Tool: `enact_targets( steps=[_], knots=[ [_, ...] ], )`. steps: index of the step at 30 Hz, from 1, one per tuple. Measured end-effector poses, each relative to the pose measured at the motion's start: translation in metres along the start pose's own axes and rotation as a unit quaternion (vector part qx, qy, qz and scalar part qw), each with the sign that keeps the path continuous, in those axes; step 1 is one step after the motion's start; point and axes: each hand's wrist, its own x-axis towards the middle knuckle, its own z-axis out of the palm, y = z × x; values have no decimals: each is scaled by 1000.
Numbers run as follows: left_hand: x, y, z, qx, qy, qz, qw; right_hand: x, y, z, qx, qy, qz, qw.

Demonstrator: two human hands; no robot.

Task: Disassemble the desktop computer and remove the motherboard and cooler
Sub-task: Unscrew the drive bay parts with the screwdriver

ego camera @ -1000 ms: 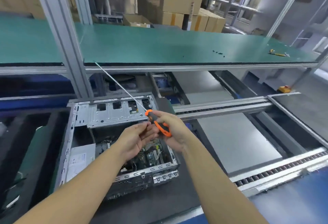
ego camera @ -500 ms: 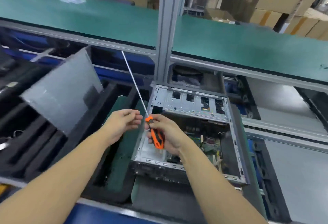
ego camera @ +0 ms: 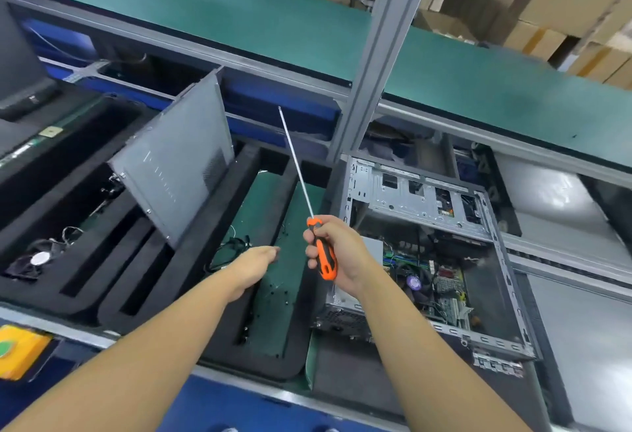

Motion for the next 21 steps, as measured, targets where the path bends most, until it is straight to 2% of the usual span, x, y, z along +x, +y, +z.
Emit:
enact_targets(
  steps=[3, 6, 10, 16, 21],
  knots=[
    [-9, -1, -20, -107, -32, 4, 994, 4, 8, 17, 13, 13, -14, 1000],
    [-22, 1, -42, -239, -92, 54, 965, 8, 15, 44, 21, 7, -36, 999],
    [-46, 10, -64, -263, -144, 142, 943, 9, 32, 85, 15, -29, -34, 999],
    [-80, 12, -109, -288, -101, 184, 934, 8, 39, 131, -82, -170, -71, 980],
    [-113, -11, -153, -292, -43, 213, 931, 21, 46, 174, -158, -237, -62, 956]
  ],
)
